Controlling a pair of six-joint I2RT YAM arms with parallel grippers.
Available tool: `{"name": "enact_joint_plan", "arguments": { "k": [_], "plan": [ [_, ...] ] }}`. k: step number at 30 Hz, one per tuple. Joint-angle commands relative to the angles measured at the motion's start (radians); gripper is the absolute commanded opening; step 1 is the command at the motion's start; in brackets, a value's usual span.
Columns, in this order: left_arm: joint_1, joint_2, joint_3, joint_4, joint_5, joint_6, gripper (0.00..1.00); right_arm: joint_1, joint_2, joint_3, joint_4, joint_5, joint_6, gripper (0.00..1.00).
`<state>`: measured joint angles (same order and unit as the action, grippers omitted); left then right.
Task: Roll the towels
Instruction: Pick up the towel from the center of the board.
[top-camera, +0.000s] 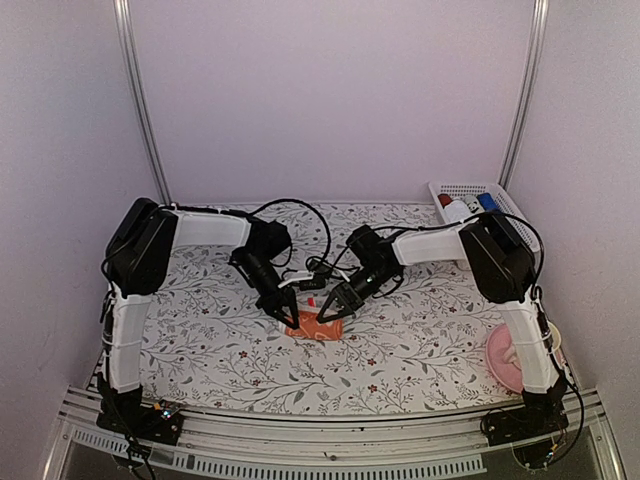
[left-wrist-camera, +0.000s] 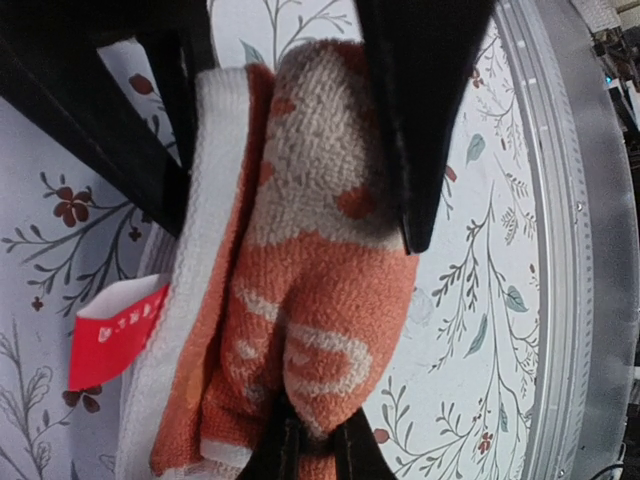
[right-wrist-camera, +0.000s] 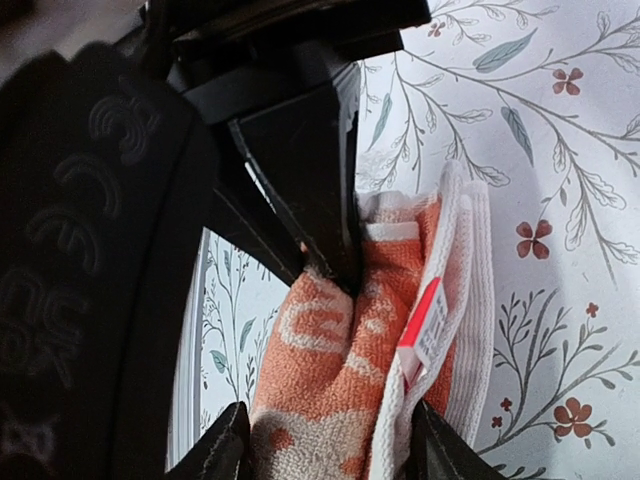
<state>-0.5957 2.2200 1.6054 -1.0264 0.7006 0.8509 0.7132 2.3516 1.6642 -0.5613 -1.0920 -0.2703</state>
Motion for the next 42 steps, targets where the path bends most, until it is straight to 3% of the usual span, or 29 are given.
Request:
{"name": "enact_joint_plan", "arguments": {
  "k": [1,5,10,15,19,23,27,33,42],
  "plan": [
    [0.06,0.047,0.03,0.082,-0.079,-0.062,0.0,0.05,0.051,-0.001,-0.088,0.042,-0.037,0.51],
    [0.062,0.055,0.038,0.084,-0.076,-0.08,0.0,0.051,0.053,0.004,-0.107,0.059,-0.044,0.44],
    [0.065,0.054,0.048,0.084,-0.061,-0.086,0.06,0.052,0.061,0.009,-0.132,0.057,-0.063,0.28],
    [0.065,0.037,0.054,0.08,-0.042,-0.083,0.24,0.052,0.059,0.009,-0.141,0.054,-0.076,0.12],
    [0.068,-0.005,0.059,0.08,-0.019,-0.069,0.48,0.05,0.047,0.008,-0.142,0.069,-0.071,0.04],
    [0.074,-0.077,0.046,0.089,0.031,-0.042,0.65,0.038,0.034,0.0,-0.139,0.081,-0.059,0.03],
    [0.08,-0.166,0.007,0.115,0.057,-0.035,0.74,0.016,0.009,-0.027,-0.117,0.073,-0.044,0.03],
    [0.107,-0.297,-0.092,0.269,-0.04,-0.142,0.76,-0.01,-0.071,-0.073,-0.096,0.071,-0.044,0.02],
    [0.226,-0.481,-0.262,0.327,0.015,-0.111,0.79,-0.163,-0.321,-0.252,0.042,0.029,0.024,0.02]
  ]
}}
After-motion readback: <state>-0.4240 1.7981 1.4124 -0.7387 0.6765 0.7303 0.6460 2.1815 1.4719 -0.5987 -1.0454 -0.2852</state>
